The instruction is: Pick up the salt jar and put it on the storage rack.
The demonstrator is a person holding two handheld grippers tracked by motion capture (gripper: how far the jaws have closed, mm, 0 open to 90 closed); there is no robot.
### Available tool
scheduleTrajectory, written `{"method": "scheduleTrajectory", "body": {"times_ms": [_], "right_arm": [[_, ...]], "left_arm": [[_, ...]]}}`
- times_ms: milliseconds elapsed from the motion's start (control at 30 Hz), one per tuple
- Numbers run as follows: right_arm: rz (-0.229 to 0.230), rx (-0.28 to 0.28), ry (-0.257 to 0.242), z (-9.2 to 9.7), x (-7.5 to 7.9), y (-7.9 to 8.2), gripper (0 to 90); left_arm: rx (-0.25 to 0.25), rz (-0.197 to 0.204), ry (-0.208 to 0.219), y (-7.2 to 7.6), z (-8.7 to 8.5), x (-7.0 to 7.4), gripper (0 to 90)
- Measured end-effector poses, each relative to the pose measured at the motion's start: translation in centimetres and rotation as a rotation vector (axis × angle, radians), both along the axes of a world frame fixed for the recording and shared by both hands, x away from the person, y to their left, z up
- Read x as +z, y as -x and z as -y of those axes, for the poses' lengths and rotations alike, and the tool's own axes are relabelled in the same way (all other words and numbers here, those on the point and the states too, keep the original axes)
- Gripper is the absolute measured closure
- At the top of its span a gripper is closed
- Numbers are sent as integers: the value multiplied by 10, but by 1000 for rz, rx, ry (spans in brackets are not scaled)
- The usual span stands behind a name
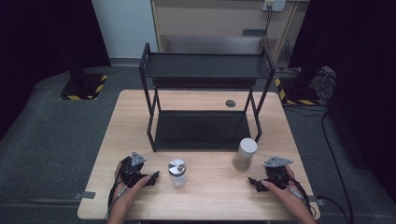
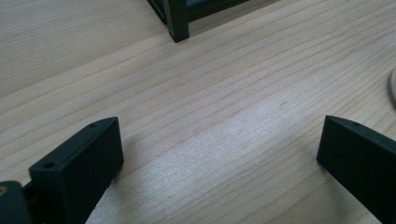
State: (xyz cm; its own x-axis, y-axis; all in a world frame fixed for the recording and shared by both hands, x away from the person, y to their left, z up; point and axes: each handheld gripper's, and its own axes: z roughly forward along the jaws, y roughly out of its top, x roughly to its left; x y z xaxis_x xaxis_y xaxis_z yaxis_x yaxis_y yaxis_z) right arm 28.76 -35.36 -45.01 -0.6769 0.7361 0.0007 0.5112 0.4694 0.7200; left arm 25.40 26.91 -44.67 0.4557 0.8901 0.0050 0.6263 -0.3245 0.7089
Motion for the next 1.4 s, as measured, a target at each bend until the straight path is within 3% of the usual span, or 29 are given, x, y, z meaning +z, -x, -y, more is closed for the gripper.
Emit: {"method": "scheduleTrajectory", "body": {"times_ms": [467, 1000, 1400], "right_arm": [[-1, -7, 0, -1, 0, 1, 13], [-1, -8, 0, -1, 0, 1, 13], [0, -10, 1, -1, 0, 2, 14]], "left_arm": [[-14, 4, -3, 0, -3, 2, 13], [14, 85, 60, 20, -4, 20, 13], [-15, 145, 76, 32, 3, 33, 12]]}}
